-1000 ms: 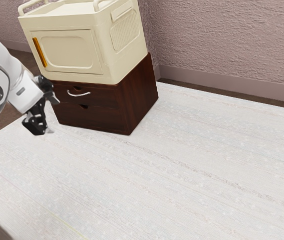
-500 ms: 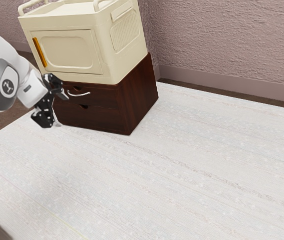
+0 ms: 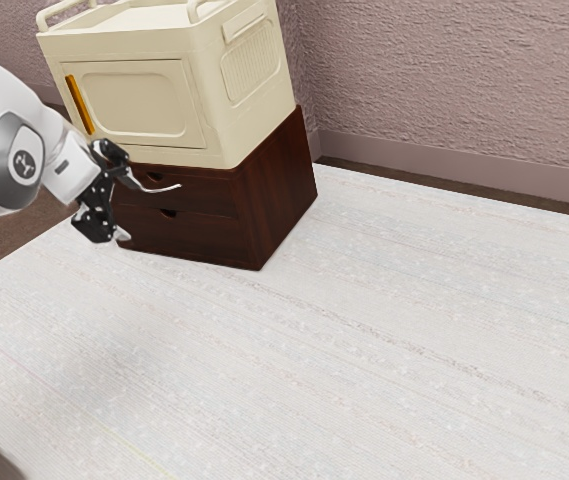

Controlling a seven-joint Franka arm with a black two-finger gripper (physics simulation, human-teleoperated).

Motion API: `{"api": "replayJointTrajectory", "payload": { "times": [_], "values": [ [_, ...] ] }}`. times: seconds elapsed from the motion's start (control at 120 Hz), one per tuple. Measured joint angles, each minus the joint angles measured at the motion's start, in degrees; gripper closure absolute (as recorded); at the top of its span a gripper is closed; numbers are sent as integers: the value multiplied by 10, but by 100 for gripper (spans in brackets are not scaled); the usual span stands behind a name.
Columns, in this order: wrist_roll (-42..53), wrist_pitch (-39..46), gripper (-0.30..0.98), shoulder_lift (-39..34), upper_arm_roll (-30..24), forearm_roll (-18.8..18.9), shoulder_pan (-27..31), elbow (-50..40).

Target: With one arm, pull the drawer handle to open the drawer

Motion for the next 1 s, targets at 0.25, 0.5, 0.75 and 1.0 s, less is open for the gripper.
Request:
{"api": "replayJointTrajectory", "payload": {
  "times": [0.25, 0.5, 0.75, 1.0],
  "values": [
    [-1, 5, 0, 14, 1, 11, 3, 2],
    [-1, 8, 0, 31, 1, 19, 0, 16],
    [-1, 8, 0, 72, 1, 23, -10, 60],
    [-2, 7, 0, 117, 2, 35, -13, 90]
  ]
}}
